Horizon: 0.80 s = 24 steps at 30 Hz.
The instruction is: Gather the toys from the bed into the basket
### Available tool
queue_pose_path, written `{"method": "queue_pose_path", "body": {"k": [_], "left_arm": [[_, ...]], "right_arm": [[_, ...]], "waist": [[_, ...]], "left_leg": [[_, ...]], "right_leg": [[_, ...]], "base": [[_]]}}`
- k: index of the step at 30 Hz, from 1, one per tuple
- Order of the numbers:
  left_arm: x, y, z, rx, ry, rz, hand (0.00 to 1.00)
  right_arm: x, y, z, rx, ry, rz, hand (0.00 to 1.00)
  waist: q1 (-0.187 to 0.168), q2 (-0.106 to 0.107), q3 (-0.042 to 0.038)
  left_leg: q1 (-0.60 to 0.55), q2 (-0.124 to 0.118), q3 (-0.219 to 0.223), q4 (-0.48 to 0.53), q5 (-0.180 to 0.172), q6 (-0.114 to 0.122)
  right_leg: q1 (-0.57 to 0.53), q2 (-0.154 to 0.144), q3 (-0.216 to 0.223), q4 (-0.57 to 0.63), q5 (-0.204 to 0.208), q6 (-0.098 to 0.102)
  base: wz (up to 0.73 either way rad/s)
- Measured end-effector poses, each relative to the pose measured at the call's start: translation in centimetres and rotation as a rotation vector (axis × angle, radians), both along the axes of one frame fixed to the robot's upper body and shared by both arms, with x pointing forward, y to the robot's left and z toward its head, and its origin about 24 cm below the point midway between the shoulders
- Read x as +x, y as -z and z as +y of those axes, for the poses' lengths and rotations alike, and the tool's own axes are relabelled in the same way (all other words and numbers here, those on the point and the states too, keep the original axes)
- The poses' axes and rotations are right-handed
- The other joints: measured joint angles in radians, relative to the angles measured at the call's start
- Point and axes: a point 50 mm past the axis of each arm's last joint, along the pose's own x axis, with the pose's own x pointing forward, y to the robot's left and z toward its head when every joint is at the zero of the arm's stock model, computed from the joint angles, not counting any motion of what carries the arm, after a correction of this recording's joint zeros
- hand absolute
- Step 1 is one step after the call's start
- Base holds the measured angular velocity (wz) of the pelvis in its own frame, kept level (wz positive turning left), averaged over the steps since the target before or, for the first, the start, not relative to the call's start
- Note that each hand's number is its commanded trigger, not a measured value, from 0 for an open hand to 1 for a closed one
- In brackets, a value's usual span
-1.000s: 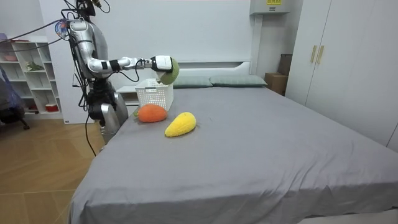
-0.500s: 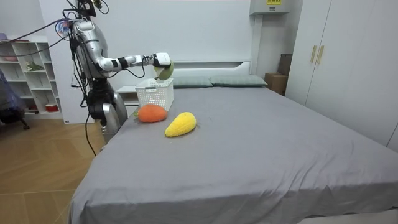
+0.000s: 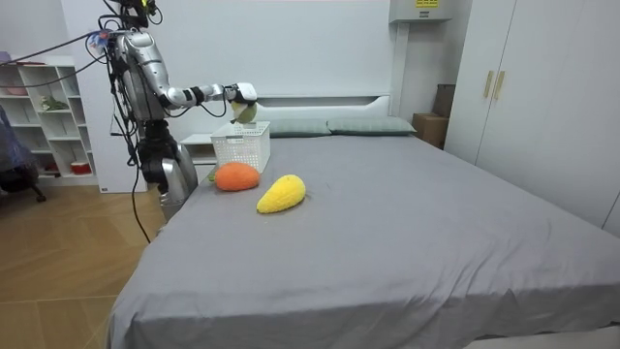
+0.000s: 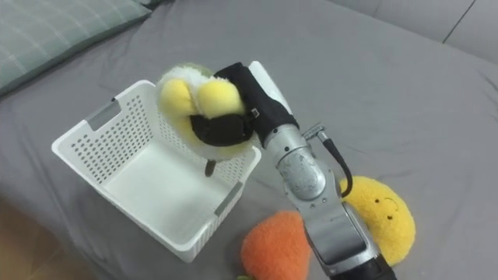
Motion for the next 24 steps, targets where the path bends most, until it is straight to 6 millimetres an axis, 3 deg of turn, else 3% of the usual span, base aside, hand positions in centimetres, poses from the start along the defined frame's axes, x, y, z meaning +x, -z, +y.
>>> {"method": "queue_pose_path", "body": {"k": [4,6,10,11,12,13,19,24], "left_arm": [[0.7,-0.2,-0.2,0.001,0.005,-0.026,0.00],[0.8,-0.2,-0.2,0.000,0.004,-0.028,0.00],[0.7,-0.2,-0.2,-0.002,0.002,-0.022,0.00],[0.7,-0.1,-0.3,-0.002,0.002,-0.020,0.00],[0.6,-0.1,-0.3,-0.003,0.003,-0.016,0.00],[0.5,-0.1,-0.3,-0.004,0.002,-0.011,0.00],[0.1,0.1,-0.3,-0.005,-0.001,0.007,0.00],[-0.2,0.2,-0.3,-0.008,-0.003,0.013,0.00]], "right_arm": [[0.2,-0.4,0.1,-0.014,-0.001,-0.018,1.00],[0.3,-0.5,0.1,-0.012,-0.002,-0.022,0.71],[0.3,0.0,0.4,-0.022,0.002,-0.009,0.53],[0.3,0.1,0.4,-0.026,0.003,-0.006,0.41],[0.3,0.4,0.6,-0.038,0.003,0.000,0.16],[0.4,0.8,0.7,-0.045,0.002,0.015,0.00],[0.4,2.8,0.8,-0.078,0.005,0.095,0.00],[0.4,3.6,0.6,-0.078,0.012,0.133,0.00]], "waist": [[0.003,0.001,0.0014],[0.004,0.003,0.0031],[0.012,0.006,0.0051],[0.012,0.007,0.0057],[0.012,0.008,0.0069],[0.013,0.010,0.0084],[0.035,0.018,0.0138],[0.039,0.018,0.0136]], "left_leg": [[-0.009,-0.009,-0.022,0.001,0.003,0.007],[-0.011,-0.013,-0.032,0.001,0.002,0.010],[-0.011,-0.018,-0.034,0.001,0.002,0.016],[-0.011,-0.019,-0.034,0.001,0.002,0.017],[-0.011,-0.020,-0.035,0.001,0.002,0.019],[-0.011,-0.022,-0.037,0.001,0.002,0.021],[-0.013,-0.031,-0.045,0.001,0.006,0.030],[-0.015,-0.034,-0.046,0.002,0.010,0.036]], "right_leg": [[-0.002,-0.007,-0.023,0.000,0.004,0.007],[-0.001,-0.009,-0.028,0.000,0.007,0.011],[0.000,-0.013,-0.032,0.001,0.010,0.017],[0.000,-0.013,-0.032,0.001,0.011,0.017],[0.000,-0.014,-0.033,0.001,0.012,0.019],[0.000,-0.016,-0.033,0.001,0.012,0.021],[0.000,-0.024,-0.043,0.000,0.011,0.030],[-0.001,-0.028,-0.051,-0.001,0.015,0.036]], "base": [[0.16],[0.09],[0.02],[0.00],[0.00],[0.00],[0.03],[0.05]]}}
